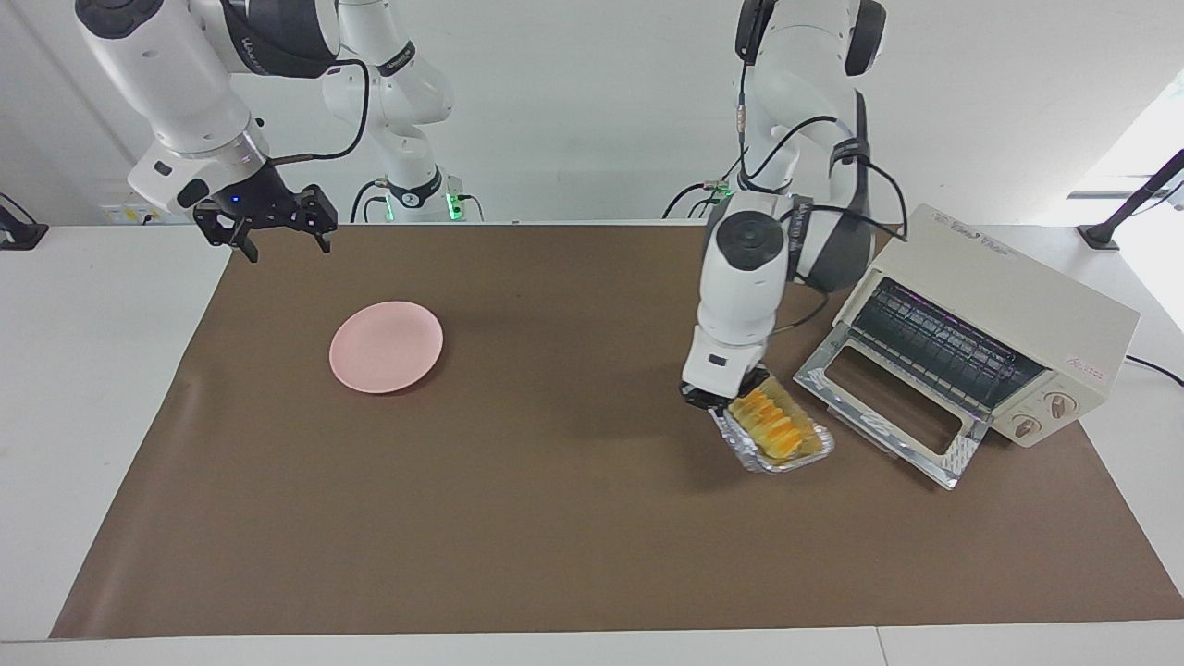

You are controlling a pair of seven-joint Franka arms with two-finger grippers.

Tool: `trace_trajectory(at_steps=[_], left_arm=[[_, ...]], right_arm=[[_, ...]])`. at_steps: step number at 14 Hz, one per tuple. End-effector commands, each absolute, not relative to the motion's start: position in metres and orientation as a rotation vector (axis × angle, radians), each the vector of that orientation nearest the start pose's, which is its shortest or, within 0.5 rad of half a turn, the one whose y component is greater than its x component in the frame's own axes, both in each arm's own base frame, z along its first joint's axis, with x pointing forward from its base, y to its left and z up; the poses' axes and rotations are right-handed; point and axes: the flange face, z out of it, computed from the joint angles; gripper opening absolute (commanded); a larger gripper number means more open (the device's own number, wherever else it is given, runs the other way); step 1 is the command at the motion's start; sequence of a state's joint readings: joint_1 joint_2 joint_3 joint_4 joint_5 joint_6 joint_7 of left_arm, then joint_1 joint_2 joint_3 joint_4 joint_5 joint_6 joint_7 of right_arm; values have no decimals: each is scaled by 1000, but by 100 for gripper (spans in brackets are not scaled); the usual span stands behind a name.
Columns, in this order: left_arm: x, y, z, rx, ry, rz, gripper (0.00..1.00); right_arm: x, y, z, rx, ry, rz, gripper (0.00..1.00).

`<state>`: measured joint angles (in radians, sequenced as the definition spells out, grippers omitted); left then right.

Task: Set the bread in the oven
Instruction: 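Carry the foil tray with the left gripper into the open oven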

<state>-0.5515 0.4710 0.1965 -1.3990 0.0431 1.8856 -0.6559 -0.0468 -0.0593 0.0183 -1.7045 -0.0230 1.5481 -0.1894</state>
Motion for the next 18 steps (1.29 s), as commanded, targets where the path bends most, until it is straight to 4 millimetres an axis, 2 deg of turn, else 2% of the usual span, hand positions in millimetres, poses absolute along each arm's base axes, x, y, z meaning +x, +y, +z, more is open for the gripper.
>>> trace_trajectory(at_steps=[1, 3, 4, 6, 11, 16, 18], left_arm=[[672, -181, 467, -2928, -585, -145, 0], [683, -130, 467, -2879, -593, -155, 0], [686, -98, 463, -2860, -620, -131, 0], [685, -63, 452, -2847, -692, -83, 0], [658, -25, 435, -2806, -766, 90, 0], [640, -11, 429, -2735, -802, 260, 0], [637, 5, 428, -2713, -842, 271, 0]], right_arm=[[524, -20, 593, -3144, -269, 167, 100], [524, -20, 593, -3144, -269, 167, 100], [524, -20, 593, -3144, -269, 167, 100], [524, -20, 593, -3144, -269, 167, 100], [524, -20, 593, -3144, -269, 167, 100], [524, -20, 593, -3144, -269, 167, 100], [524, -20, 593, -3144, -269, 167, 100]])
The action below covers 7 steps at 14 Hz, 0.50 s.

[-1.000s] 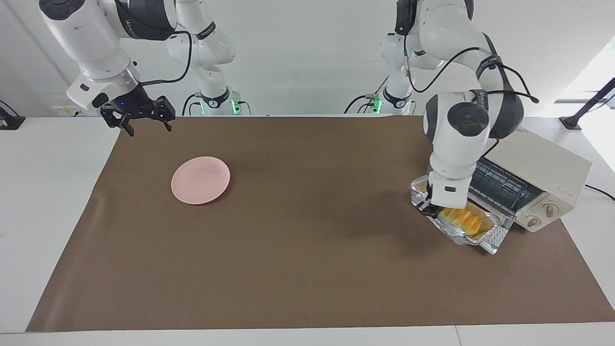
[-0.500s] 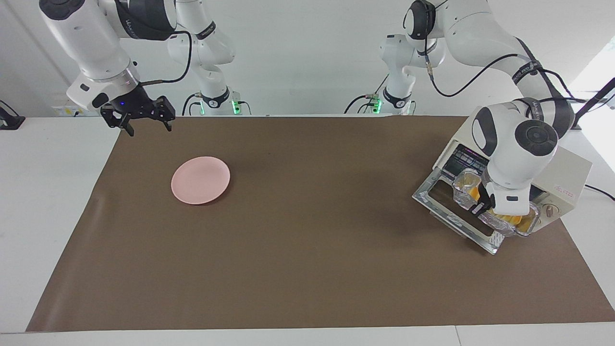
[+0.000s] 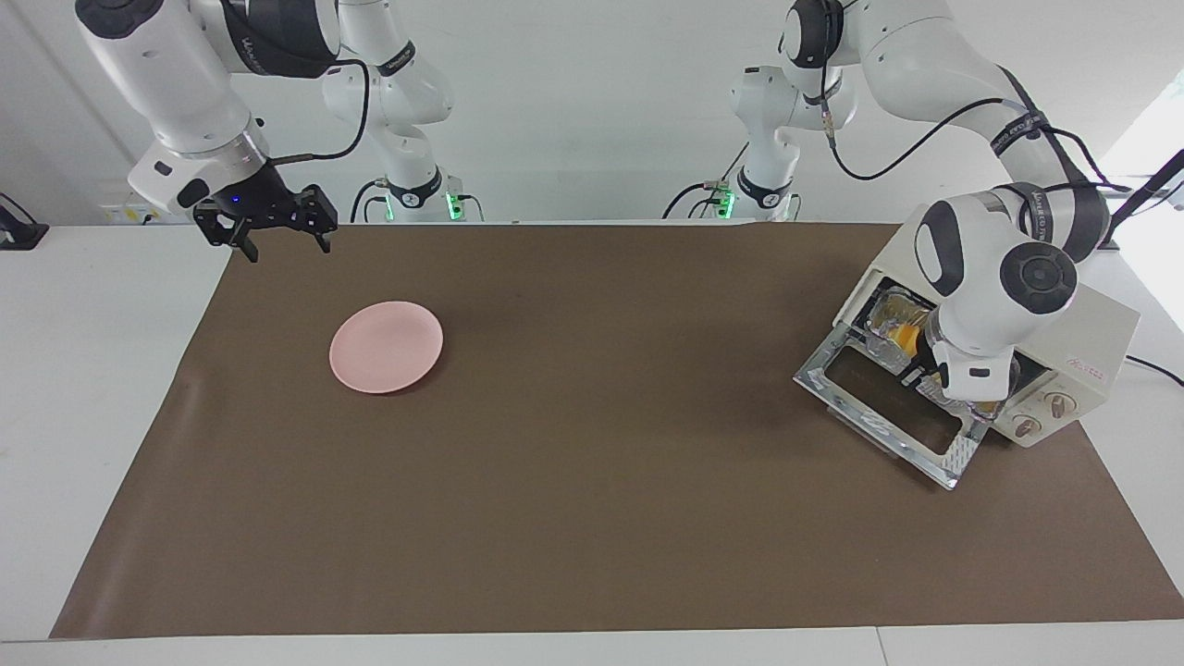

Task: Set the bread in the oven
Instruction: 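Lower the tray onto the oven rack and open the left gripper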

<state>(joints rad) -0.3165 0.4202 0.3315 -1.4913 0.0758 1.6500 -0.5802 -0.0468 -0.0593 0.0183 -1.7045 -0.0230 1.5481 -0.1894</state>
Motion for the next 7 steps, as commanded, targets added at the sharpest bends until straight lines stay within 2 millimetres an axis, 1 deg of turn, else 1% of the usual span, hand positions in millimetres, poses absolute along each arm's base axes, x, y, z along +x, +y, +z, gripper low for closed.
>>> trace_trajectory(at_steps=[1, 4, 7], left_arm=[[637, 12, 428, -2708, -850, 266, 0], [635, 20, 425, -2706, -861, 263, 0], [634, 20, 422, -2702, -871, 263, 0]], right_arm=[[524, -20, 593, -3144, -269, 167, 100], [524, -20, 593, -3144, -269, 167, 100], [524, -20, 593, -3144, -269, 167, 100]])
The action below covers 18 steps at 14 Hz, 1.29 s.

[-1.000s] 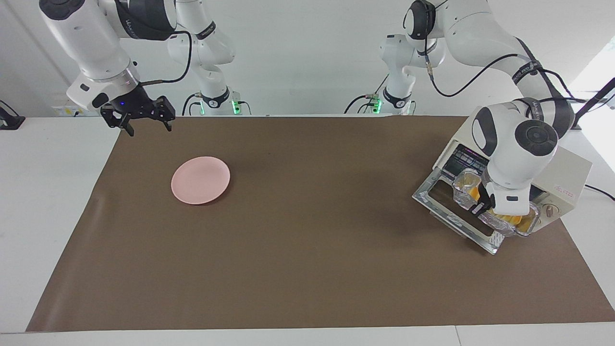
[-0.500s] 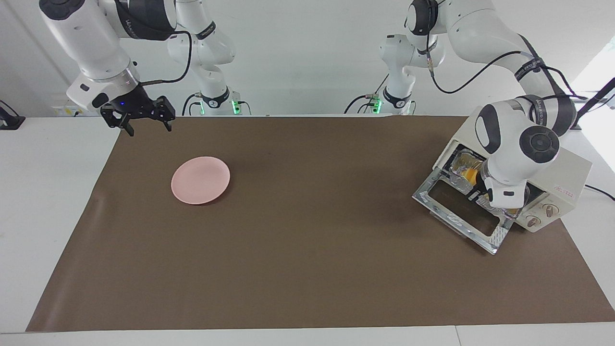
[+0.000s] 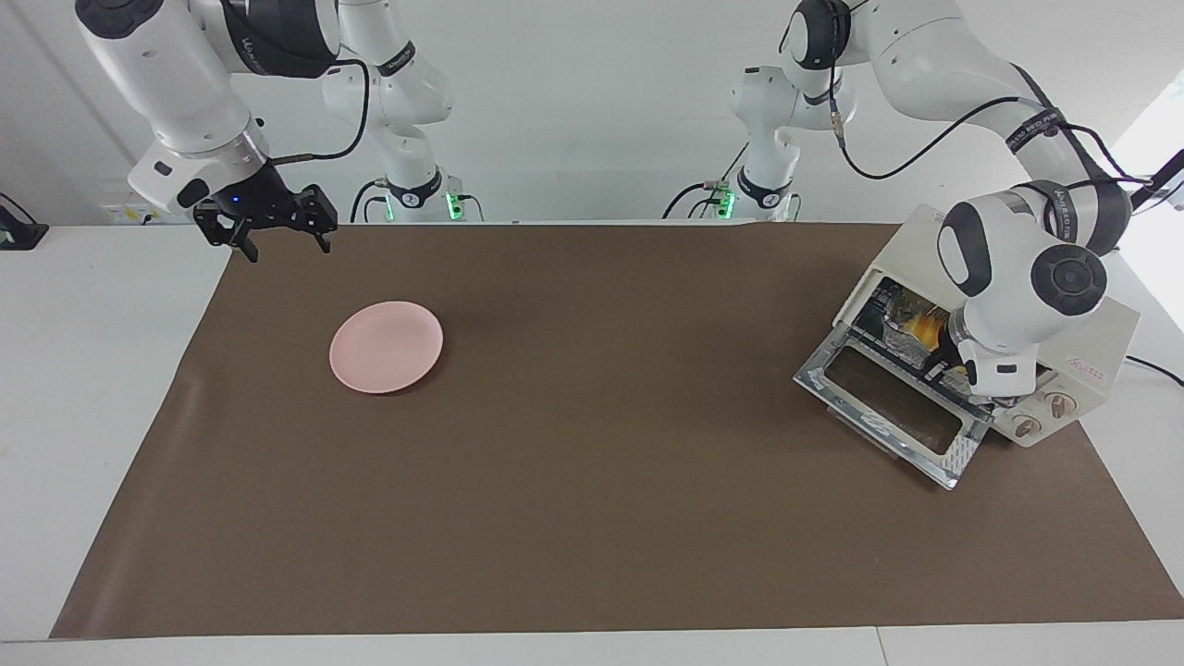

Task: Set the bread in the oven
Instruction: 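Lower the tray onto the oven rack and open the left gripper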

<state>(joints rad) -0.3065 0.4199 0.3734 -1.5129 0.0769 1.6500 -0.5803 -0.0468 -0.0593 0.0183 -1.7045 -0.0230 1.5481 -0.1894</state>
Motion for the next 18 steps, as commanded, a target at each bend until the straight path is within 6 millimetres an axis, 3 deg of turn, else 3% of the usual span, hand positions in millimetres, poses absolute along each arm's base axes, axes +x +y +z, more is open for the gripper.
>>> trace_trajectory(at_steps=[1, 10, 11, 13, 14, 15, 16, 18], left_arm=[[632, 20, 422, -2704, -870, 264, 0], [636, 23, 422, -2691, -842, 203, 2], [637, 23, 422, -2682, -826, 193, 6], [637, 23, 422, -2684, -814, 191, 21], [638, 22, 423, -2688, -811, 179, 34], [640, 22, 424, -2693, -810, 163, 58], [640, 21, 423, -2694, -802, 160, 98], [643, 23, 425, -2677, -773, 121, 100]], right_arm=[[524, -20, 593, -3144, -269, 167, 100], [524, -20, 593, -3144, -269, 167, 100], [524, -20, 593, -3144, -269, 167, 100], [524, -20, 593, -3144, -269, 167, 100], [524, -20, 593, -3143, -269, 167, 100], [524, -20, 593, -3144, -269, 167, 100], [524, -20, 593, -3144, -269, 167, 100], [524, -20, 593, -3144, -269, 167, 100]])
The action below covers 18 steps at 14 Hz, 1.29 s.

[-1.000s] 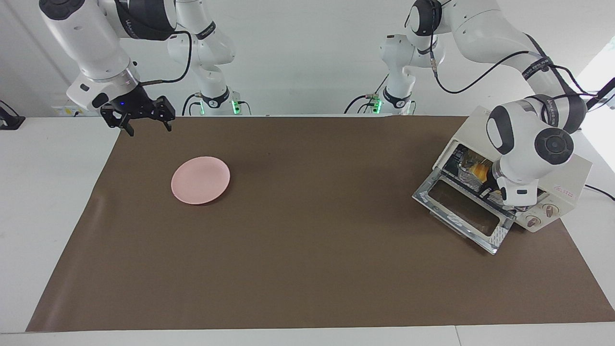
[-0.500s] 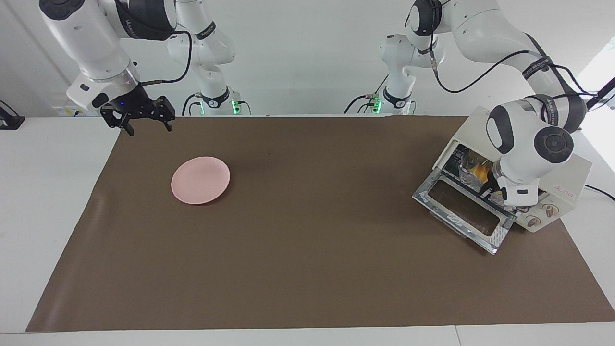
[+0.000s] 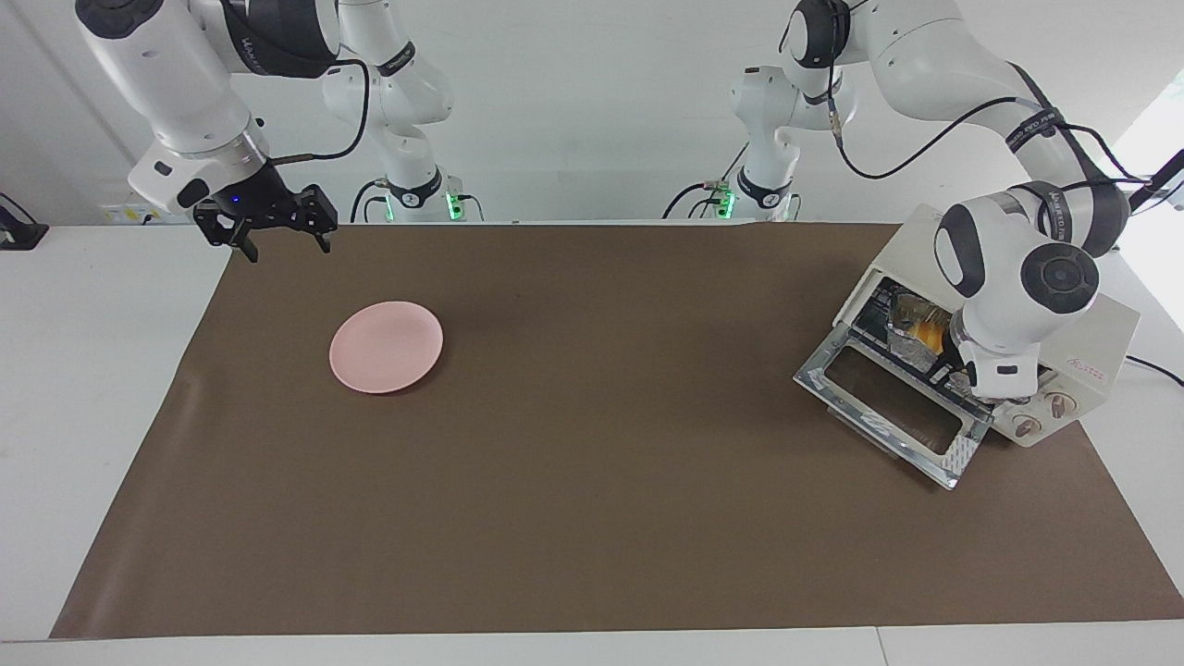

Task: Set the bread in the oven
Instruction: 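Lower the tray onto the oven rack and open the left gripper, then withdraw the left gripper out of the oven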

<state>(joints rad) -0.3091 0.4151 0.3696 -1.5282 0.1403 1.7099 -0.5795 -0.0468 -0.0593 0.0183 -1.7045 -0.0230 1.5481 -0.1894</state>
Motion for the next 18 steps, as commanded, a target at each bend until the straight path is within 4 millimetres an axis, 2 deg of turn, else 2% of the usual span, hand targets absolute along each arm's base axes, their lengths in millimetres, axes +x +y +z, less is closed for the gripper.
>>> trace_trajectory(at_steps=[1, 4, 7, 8, 11, 13, 14, 15, 18], left_arm=[[644, 20, 426, -2689, -737, 109, 100], [645, 20, 427, -2731, -586, 128, 100], [646, 17, 428, -2736, -572, 121, 100], [649, 10, 430, -2745, -551, 96, 100], [661, -31, 444, -2791, -433, -41, 100], [661, -42, 450, -2819, -375, -69, 100], [661, -43, 455, -2835, -293, -60, 100], [659, -43, 469, -2873, -202, -63, 100], [644, -34, 514, -2996, -114, -42, 100]], right_arm=[[524, -20, 593, -3144, -269, 167, 100], [524, -20, 593, -3144, -269, 167, 100], [524, -20, 593, -3144, -269, 167, 100], [524, -20, 592, -3144, -269, 169, 100], [524, -20, 593, -3144, -269, 167, 100], [524, -20, 593, -3144, -269, 167, 100], [524, -20, 593, -3144, -271, 167, 100], [524, -20, 593, -3144, -269, 167, 100], [524, -20, 593, -3144, -269, 167, 100]])
